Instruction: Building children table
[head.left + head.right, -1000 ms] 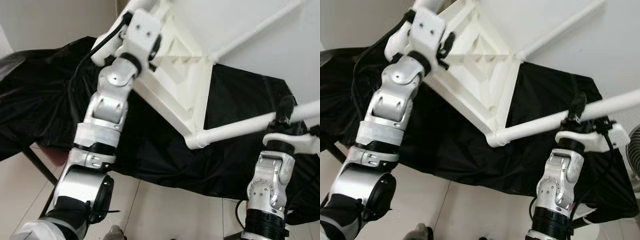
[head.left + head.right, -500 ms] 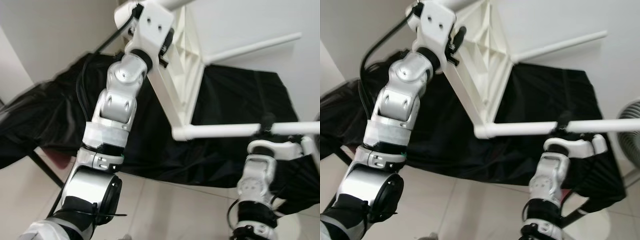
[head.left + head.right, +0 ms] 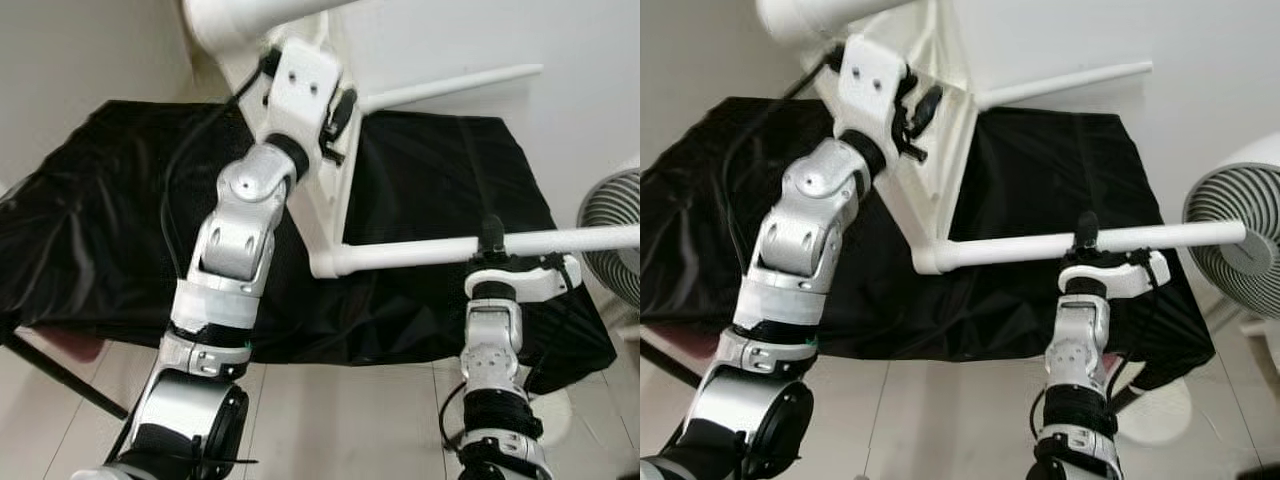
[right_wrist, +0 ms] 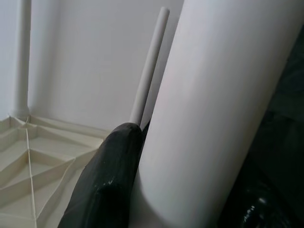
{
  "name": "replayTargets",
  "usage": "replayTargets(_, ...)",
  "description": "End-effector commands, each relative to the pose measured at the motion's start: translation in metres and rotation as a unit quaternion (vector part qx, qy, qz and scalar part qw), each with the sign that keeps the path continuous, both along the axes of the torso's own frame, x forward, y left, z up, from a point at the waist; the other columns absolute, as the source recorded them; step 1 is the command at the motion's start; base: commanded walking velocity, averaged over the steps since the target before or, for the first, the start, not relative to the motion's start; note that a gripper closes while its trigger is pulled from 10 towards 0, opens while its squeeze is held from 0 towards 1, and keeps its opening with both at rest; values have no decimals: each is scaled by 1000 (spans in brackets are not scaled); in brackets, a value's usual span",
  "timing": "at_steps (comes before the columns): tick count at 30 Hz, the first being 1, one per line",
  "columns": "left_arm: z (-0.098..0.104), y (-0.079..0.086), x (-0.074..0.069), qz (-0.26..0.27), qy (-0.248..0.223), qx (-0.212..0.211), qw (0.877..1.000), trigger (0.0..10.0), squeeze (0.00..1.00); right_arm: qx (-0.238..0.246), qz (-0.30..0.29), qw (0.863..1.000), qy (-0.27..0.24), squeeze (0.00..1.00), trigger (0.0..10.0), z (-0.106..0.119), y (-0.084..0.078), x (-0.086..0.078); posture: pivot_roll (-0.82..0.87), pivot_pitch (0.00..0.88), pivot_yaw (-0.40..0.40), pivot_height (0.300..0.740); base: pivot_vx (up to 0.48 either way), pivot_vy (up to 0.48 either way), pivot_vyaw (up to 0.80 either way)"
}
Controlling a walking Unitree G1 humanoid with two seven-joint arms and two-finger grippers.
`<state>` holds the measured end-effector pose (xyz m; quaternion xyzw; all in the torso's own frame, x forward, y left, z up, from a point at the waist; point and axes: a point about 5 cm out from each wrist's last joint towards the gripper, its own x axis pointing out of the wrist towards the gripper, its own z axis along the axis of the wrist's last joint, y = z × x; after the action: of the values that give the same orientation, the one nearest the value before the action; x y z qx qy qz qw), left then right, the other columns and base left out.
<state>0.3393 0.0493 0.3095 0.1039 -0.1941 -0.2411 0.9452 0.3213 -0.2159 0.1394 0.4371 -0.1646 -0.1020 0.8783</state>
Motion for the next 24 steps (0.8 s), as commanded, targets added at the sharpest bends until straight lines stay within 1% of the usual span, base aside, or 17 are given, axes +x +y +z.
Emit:
replayTargets(1, -6, -2, -1, -15, 11, 10, 1000, 10000, 0, -56, 37, 969, 237, 0, 10000, -92, 2, -30, 128, 154, 22, 740, 0, 0, 0)
replayTargets(3, -21, -5, -3, -29, 33, 28, 999, 10000, 0, -59, 43, 970, 233, 0, 10000, -91, 2, -30, 128, 163, 22, 740, 0, 0, 0)
replayTargets(6, -26, -7, -5, -38, 39, 35, 998, 10000, 0, -61, 44, 970, 233, 0, 10000, -91, 1, -30, 128, 169, 21, 740, 0, 0, 0)
replayTargets(7, -31, -8, -6, -46, 46, 45, 997, 10000, 0, -57, 43, 970, 232, 0, 10000, -91, 1, -31, 132, 176, 20, 740, 0, 0, 0)
replayTargets(8, -38, -10, -8, -55, 54, 55, 995, 10000, 0, -48, 40, 970, 234, 1000, 10000, -93, 0, -33, 131, 180, 21, 740, 0, 0, 0)
replayTargets(9, -43, -11, -10, -64, 60, 62, 994, 10000, 0, -41, 38, 972, 230, 1000, 10000, -93, -1, -34, 131, 182, 23, 740, 0, 0, 0)
replayTargets(10, -43, -11, -10, -64, 60, 62, 994, 10000, 0, -41, 38, 972, 230, 1000, 10000, -93, -1, -34, 131, 182, 23, 740, 0, 0, 0)
replayTargets(13, -54, -13, -17, -88, 76, 75, 990, 10000, 0, -35, 34, 971, 233, 1000, 10000, -96, -2, -37, 131, 185, 25, 740, 0, 0, 0)
replayTargets(15, -54, -13, -17, -88, 76, 75, 990, 10000, 0, -35, 34, 971, 233, 1000, 10000, -96, -2, -37, 131, 185, 25, 740, 0, 0, 0)
replayTargets(19, -64, -18, -27, -139, 85, 100, 982, 10000, 0, -31, 35, 971, 234, 1000, 10000, -97, -1, -39, 133, 190, 32, 740, 0, 0, 0)
replayTargets(20, -64, -18, -27, -139, 85, 100, 982, 10000, 0, -31, 35, 971, 234, 1000, 10000, -97, -1, -39, 133, 190, 32, 740, 0, 0, 0)
replayTargets(22, -69, -20, -32, -161, 85, 114, 976, 10000, 0, -30, 34, 971, 234, 1000, 10000, -98, 0, -40, 132, 191, 35, 740, 0, 0, 0)
replayTargets(23, -69, -20, -32, -161, 85, 114, 976, 10000, 0, -30, 34, 971, 234, 1000, 10000, -98, 0, -40, 132, 191, 35, 740, 0, 0, 0)
replayTargets(24, -71, -21, -35, -177, 82, 126, 973, 10000, 0, -33, 35, 971, 235, 945, 10000, -98, 0, -40, 132, 191, 35, 740, 0, 0, 0)
